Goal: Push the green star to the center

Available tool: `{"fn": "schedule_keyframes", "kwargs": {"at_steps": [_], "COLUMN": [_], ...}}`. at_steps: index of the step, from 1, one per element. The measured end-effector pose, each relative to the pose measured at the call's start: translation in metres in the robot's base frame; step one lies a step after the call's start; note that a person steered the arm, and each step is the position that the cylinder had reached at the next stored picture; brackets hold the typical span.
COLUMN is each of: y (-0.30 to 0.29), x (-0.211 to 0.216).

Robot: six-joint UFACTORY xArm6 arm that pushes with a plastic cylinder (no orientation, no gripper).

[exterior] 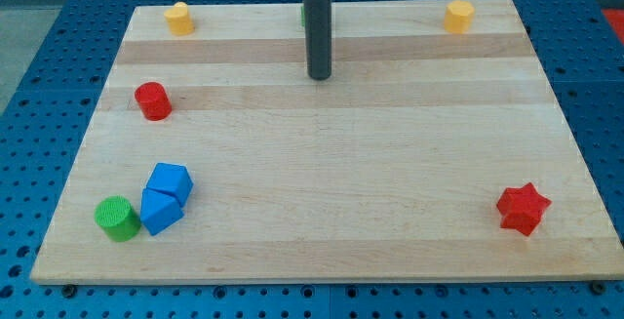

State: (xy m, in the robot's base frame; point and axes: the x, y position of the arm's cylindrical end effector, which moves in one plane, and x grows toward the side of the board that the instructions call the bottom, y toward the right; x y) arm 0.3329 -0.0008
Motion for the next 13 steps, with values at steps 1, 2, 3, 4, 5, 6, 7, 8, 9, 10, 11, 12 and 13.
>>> {"fn": "schedule_keyframes", "kwargs": {"at_steps": [1, 2, 3, 4, 5, 6, 7, 8, 9, 10, 11, 12, 13], "y": [0.026, 0.047, 0.063, 0.068, 0.063, 0.038, 0.009, -0.010, -0.013, -0.013, -0.015, -0.018, -0.021], "x": [-0.028, -0.054, -0.080, -0.106, -0.133, -0.141, -0.141, -0.139, -0.129, -0.112, -0.094, -0.073, -0.047]}}
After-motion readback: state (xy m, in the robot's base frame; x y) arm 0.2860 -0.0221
